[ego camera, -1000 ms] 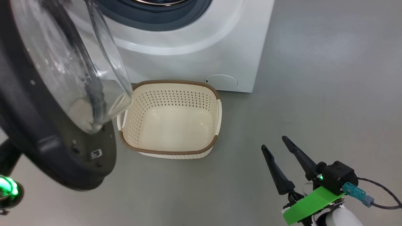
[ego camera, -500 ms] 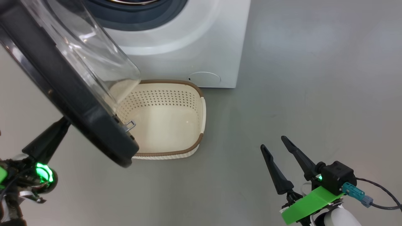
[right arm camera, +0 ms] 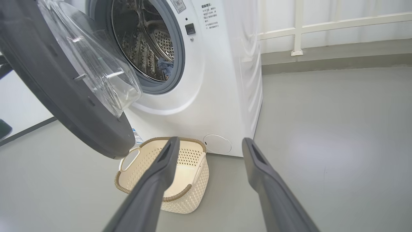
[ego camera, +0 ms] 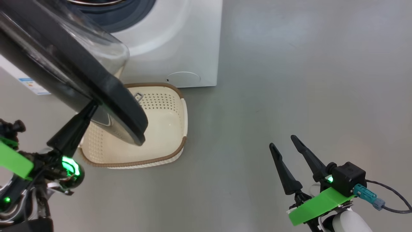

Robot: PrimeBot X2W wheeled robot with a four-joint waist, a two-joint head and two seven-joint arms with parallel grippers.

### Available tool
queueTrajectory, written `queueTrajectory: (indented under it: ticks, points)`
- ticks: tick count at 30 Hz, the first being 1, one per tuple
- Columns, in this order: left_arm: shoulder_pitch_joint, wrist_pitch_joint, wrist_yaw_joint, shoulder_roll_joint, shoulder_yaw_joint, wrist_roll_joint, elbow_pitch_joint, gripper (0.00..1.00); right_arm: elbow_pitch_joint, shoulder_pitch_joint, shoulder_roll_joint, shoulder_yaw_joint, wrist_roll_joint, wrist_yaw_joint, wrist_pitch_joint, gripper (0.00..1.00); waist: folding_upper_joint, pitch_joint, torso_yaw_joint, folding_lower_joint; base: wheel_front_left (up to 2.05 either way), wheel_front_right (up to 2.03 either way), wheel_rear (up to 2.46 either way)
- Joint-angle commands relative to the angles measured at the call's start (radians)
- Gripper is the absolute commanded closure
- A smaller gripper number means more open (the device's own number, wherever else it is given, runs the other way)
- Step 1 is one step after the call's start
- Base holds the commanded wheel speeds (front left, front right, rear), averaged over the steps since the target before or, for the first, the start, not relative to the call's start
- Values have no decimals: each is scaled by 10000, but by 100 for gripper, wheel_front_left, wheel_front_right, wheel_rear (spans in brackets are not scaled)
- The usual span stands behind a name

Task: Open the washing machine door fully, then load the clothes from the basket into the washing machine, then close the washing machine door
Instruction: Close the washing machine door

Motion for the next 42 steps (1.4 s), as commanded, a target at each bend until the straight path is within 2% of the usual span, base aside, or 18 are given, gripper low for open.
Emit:
queueTrajectory:
  ticks: [1, 11, 20, 36, 42]
  points:
    - [-307, -176, -71, 220, 64, -118, -163, 100, -243, -176, 84, 147, -29, 16, -120, 0, -1, 48, -270, 0, 0, 0, 0]
    - [-705, -1593, -71, 219, -674, -270, 492, 100, -266, -206, 249, -33, -29, 16, -120, 0, -1, 191, -899, 0, 0, 0, 0]
    - [-1424, -3347, -71, 218, -1169, -263, 1282, 100, -274, -246, 414, -115, -17, 16, -120, 0, -1, 298, -1446, 0, 0, 0, 0]
    - [-2595, -6582, -71, 218, -1609, 55, 1626, 100, -185, -350, 641, -292, 36, 16, -120, 0, -1, 515, -2386, 0, 0, 0, 0]
    - [-2626, -7082, -71, 218, -1726, 70, 1639, 100, -115, -315, 708, -340, -7, 16, -120, 0, -1, 425, -2515, 0, 0, 0, 0]
